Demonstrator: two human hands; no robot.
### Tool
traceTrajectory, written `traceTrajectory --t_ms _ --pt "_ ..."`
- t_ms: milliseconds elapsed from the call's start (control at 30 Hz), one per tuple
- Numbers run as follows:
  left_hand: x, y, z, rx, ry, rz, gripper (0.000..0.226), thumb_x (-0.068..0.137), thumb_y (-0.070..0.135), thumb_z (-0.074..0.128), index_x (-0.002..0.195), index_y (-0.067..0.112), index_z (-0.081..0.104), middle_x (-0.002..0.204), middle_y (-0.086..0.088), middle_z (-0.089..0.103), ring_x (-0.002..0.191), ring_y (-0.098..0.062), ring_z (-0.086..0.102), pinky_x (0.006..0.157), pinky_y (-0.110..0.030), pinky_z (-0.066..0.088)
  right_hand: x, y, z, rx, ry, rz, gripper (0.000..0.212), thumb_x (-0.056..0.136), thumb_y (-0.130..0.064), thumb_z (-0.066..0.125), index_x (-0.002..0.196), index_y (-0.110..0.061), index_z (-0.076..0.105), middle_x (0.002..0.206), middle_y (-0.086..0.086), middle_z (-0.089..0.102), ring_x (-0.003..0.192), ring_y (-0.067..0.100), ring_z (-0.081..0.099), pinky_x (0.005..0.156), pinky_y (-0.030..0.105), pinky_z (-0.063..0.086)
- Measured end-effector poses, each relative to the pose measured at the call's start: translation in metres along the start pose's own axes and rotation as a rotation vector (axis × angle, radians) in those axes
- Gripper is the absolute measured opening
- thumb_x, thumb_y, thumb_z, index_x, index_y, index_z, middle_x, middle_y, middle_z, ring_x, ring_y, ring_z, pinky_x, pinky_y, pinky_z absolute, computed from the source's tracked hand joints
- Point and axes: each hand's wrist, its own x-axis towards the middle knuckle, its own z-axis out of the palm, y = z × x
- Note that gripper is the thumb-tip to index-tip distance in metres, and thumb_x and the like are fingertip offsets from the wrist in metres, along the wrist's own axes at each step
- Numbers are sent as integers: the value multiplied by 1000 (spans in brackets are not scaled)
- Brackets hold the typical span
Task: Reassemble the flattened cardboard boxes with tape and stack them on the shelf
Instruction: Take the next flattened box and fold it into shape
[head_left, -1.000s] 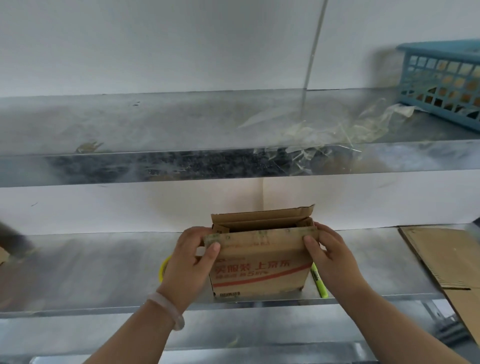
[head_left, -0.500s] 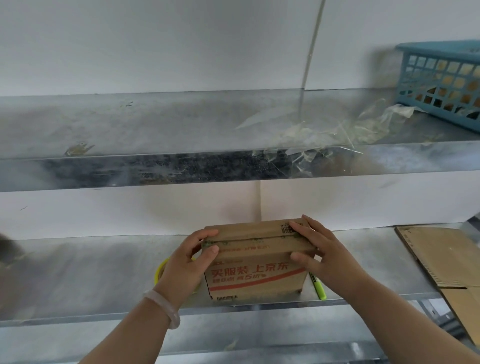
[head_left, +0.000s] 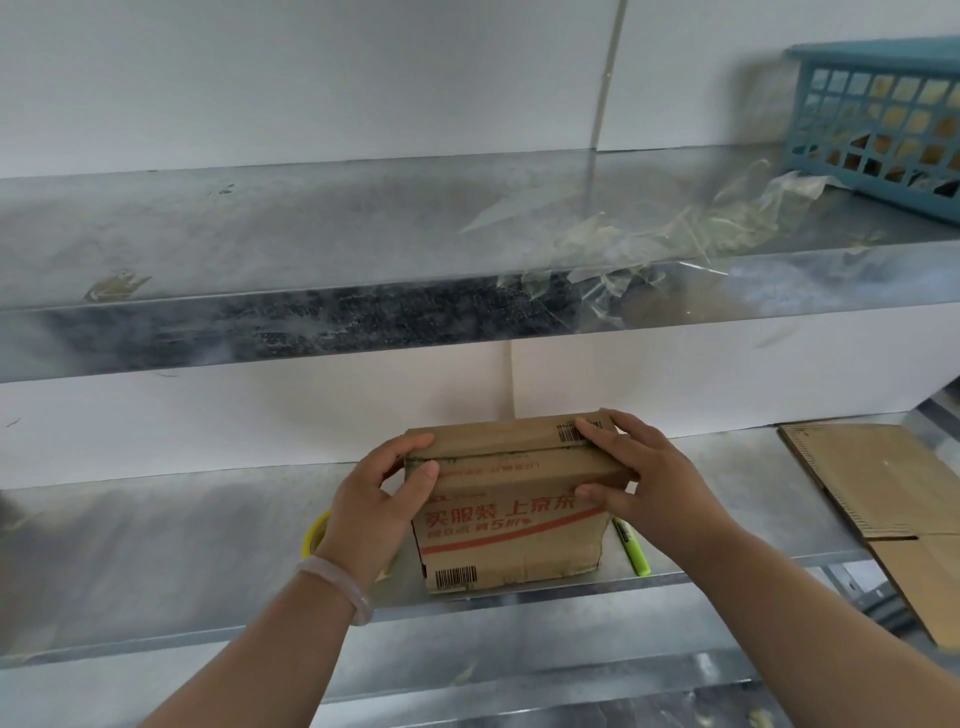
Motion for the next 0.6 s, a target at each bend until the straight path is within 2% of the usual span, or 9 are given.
traceTrajectory --t_ms 100,267,367,433,533,600 --pt "2 1 0 -23 -23 38 30 86 12 68 103 38 66 117 12 62 106 4 57 68 -4 47 -1 5 4 1 55 5 72 73 -31 83 136 -44 50 150 -15 35 133 2 35 115 25 31" --pt "6 -2 -2 38 -81 61 31 87 18 67 106 43 62 122 15 58 114 -4 55 71 -3 46 -1 7 8 -28 88 -8 70 72 -31 84 135 -40 53 143 -22 34 126 -6 32 110 15 25" --pt "6 -8 -2 112 -102 134 30 87 29 68 110 47 62 124 20 55 119 -2 51 82 -16 53 -5 11 6 -34 124 -22 70 70 -28 85 133 -38 55 141 -21 36 126 -5 35 105 6 23" --pt "2 -16 0 108 -186 197 35 84 43 66 118 47 59 130 21 50 126 -6 46 90 -28 53 -11 16 2 -34 159 -45 73 68 -25 87 131 -40 52 140 -18 39 124 -4 38 101 2 23" --pt "-10 -29 5 23 -301 211 40 86 44 65 123 51 52 135 25 39 129 -3 42 90 -29 54 -15 23 -2 -57 188 -113 77 64 -22 89 130 -37 52 139 -12 44 121 -5 39 105 19 34" --pt "-16 -37 7 44 -273 204 40 87 42 64 123 55 51 138 22 37 129 1 40 90 -29 55 -16 25 -1 -67 138 -106 77 66 -23 88 132 -38 51 140 -14 42 123 -1 41 106 26 38"
